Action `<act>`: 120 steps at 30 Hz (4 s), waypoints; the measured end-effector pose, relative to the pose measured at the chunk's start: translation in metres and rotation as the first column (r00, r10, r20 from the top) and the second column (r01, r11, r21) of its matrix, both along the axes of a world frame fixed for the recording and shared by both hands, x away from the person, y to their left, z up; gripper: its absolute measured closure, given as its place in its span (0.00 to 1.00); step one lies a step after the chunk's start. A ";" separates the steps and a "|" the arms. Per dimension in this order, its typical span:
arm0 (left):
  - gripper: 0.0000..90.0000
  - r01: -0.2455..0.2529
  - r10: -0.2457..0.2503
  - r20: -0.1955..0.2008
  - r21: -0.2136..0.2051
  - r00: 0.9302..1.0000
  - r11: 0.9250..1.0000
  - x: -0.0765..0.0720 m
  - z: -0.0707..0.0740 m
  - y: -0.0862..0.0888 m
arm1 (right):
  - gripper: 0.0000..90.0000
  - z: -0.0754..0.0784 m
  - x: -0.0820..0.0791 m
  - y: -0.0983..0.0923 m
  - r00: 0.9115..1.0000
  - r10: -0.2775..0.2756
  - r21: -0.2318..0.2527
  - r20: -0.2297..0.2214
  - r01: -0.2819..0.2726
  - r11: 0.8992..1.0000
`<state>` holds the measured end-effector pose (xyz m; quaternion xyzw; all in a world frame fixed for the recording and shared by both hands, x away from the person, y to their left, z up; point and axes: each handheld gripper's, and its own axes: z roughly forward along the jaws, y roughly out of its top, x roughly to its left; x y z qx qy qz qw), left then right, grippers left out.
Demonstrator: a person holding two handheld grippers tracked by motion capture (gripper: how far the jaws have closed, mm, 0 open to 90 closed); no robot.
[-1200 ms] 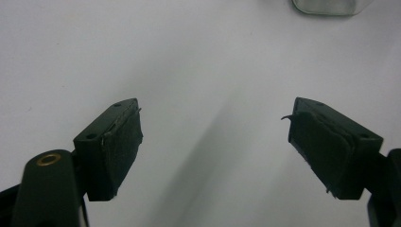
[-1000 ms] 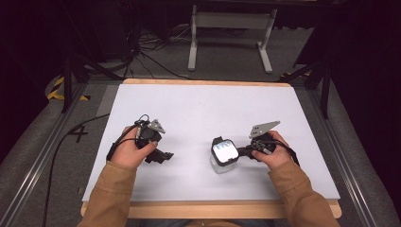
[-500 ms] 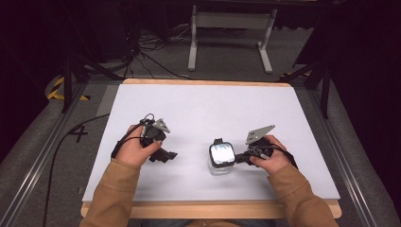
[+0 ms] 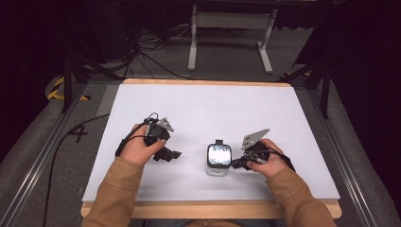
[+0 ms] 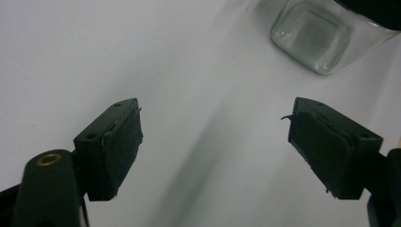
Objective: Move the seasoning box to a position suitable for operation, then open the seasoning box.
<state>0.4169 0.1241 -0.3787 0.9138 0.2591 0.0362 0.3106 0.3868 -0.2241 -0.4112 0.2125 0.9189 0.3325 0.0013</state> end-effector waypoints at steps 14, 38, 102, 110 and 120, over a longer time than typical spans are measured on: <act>0.53 0.012 0.011 0.076 -0.297 0.997 0.955 0.001 0.024 -0.035 | 0.97 0.024 -0.006 -0.047 0.987 -0.144 0.090 0.071 0.138 0.986; 0.86 0.095 -0.116 -0.033 -0.383 0.993 0.919 0.029 0.003 -0.098 | 0.94 0.021 -0.029 -0.066 0.976 -0.202 0.098 0.079 0.194 0.976; 0.93 0.080 -0.075 0.028 -0.328 0.997 0.941 0.020 0.007 -0.105 | 1.00 0.030 -0.056 0.000 0.983 -0.097 0.270 0.154 0.052 0.961; 0.92 0.145 -0.139 0.044 -0.387 0.989 0.911 -0.006 0.045 -0.086 | 1.00 0.036 -0.055 -0.001 0.975 -0.117 0.288 0.187 0.060 0.956; 0.91 0.309 -0.348 -0.079 -0.308 0.934 0.900 -0.041 0.054 -0.089 | 1.00 0.046 -0.052 0.000 0.963 -0.152 0.341 0.222 0.070 0.938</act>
